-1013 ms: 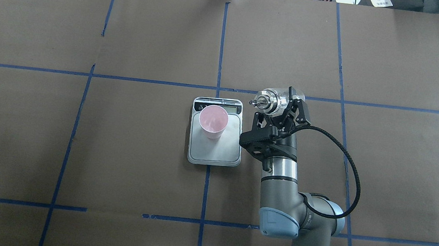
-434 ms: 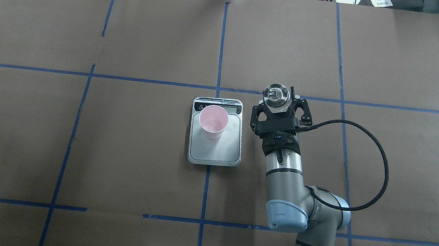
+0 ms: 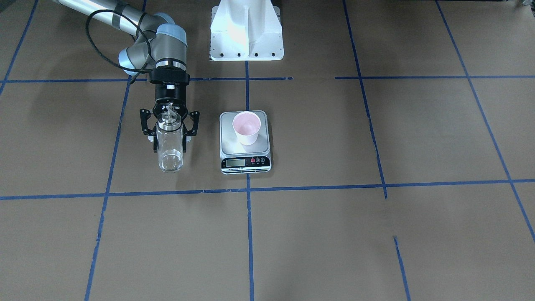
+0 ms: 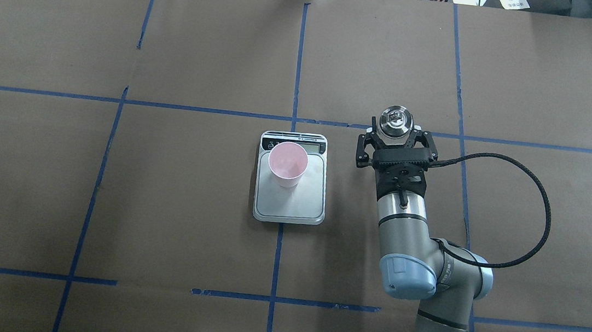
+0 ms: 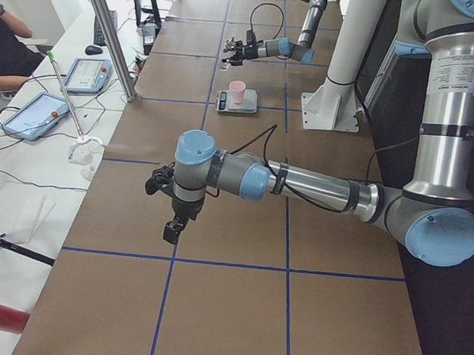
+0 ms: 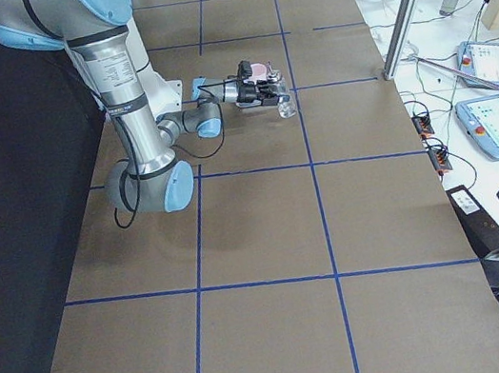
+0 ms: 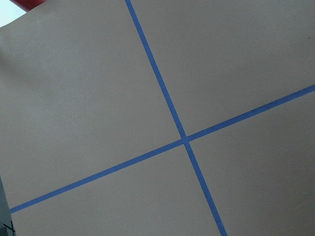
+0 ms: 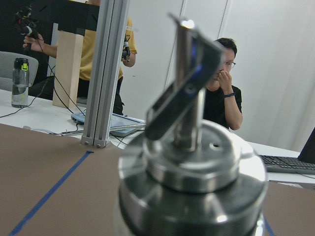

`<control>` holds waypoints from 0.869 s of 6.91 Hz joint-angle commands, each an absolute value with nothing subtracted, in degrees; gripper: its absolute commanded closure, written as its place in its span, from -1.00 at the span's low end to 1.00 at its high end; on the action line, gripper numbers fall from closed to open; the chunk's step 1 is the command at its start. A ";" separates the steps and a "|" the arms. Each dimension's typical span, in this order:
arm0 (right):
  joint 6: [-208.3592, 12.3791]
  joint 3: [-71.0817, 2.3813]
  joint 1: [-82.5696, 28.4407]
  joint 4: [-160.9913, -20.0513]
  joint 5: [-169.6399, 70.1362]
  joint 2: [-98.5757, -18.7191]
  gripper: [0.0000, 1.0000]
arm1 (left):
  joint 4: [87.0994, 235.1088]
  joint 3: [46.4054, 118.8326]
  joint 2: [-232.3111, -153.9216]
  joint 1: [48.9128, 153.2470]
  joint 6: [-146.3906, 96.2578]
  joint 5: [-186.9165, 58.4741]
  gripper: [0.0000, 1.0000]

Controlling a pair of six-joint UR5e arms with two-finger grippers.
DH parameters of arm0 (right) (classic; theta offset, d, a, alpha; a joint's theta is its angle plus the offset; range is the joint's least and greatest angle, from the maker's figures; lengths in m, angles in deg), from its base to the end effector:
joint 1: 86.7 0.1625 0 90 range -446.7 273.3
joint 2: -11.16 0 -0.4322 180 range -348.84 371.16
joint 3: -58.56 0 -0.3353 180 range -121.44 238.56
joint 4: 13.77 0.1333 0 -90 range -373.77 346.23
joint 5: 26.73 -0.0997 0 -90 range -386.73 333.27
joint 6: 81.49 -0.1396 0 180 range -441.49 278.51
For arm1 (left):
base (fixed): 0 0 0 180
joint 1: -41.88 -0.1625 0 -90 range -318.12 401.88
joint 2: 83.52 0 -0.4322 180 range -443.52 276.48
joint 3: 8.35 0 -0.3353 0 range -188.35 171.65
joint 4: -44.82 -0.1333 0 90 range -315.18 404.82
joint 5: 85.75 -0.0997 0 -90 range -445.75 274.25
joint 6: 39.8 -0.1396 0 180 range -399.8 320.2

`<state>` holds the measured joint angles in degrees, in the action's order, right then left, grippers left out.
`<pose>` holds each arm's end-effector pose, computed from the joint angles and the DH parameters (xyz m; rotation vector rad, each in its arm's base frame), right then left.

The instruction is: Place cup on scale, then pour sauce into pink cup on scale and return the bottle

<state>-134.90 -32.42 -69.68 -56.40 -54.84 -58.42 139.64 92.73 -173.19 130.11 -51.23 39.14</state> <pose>-0.4608 -0.4092 0.3761 1.3066 -0.5272 0.3630 -0.0394 -0.4551 0.6157 0.3145 0.5830 0.3047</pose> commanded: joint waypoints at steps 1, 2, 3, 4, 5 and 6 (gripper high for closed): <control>-139.23 -35.29 -67.98 -56.40 -58.53 -62.73 1.00 | 138.96 93.77 -173.26 130.13 -51.14 39.14 -1.00; -141.58 -40.01 -66.15 -56.40 -63.16 -68.41 1.00 | 136.52 95.69 -173.26 130.04 -51.13 39.14 -1.00; -143.26 -42.41 -64.48 -56.49 -67.82 -71.95 1.00 | 135.36 96.58 -173.26 130.04 -51.13 39.14 -1.00; -143.36 -42.60 -63.85 -56.58 -69.52 -74.07 1.00 | 135.27 96.59 -173.35 130.04 -51.13 39.05 -1.00; -143.36 -42.69 -63.58 -56.58 -71.10 -76.09 1.00 | 135.26 96.68 -173.35 130.04 -51.13 39.05 -1.00; -143.45 -42.69 -63.32 -57.80 -73.46 -77.51 1.00 | 135.26 96.68 -173.35 130.13 -51.13 39.05 -1.00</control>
